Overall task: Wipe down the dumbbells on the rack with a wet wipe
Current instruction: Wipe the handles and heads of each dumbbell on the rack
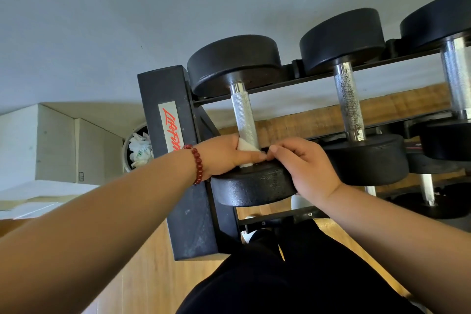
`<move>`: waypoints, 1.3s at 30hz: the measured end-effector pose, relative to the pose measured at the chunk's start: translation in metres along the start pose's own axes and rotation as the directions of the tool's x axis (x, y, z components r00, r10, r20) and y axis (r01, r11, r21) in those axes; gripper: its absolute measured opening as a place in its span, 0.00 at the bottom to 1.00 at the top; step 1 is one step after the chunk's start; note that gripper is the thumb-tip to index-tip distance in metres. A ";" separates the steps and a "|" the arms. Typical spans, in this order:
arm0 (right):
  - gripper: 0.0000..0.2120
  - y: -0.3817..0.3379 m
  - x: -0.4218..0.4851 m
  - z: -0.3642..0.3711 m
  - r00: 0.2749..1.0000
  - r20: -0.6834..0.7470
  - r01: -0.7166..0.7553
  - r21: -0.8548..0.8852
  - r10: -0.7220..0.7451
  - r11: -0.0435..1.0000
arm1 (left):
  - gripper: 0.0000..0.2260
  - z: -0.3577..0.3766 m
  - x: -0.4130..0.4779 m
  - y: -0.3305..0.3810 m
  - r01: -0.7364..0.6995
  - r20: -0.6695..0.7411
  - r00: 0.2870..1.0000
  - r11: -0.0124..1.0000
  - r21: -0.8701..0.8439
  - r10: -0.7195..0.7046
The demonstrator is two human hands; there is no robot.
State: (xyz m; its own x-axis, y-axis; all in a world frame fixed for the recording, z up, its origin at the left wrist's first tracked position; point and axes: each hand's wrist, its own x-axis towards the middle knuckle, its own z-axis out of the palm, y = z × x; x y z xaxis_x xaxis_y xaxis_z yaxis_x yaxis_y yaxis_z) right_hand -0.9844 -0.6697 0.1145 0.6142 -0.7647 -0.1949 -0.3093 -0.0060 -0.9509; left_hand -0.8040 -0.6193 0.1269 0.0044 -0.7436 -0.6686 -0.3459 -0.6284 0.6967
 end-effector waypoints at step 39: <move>0.10 -0.031 0.004 -0.003 0.998 0.054 0.032 -0.021 -0.031 0.999 | 0.17 0.014 -0.047 -0.003 -0.212 -0.746 0.616 0.966 0.151 0.252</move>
State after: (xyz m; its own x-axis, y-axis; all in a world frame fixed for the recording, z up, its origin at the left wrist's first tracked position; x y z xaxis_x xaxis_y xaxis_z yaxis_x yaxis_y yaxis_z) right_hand -0.9739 -0.6745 0.1440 0.6616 -0.7284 -0.1784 -0.3048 -0.0439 -0.9514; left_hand -0.8158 -0.5793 0.1526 0.6156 -0.7869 -0.0423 -0.4770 -0.4148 0.7748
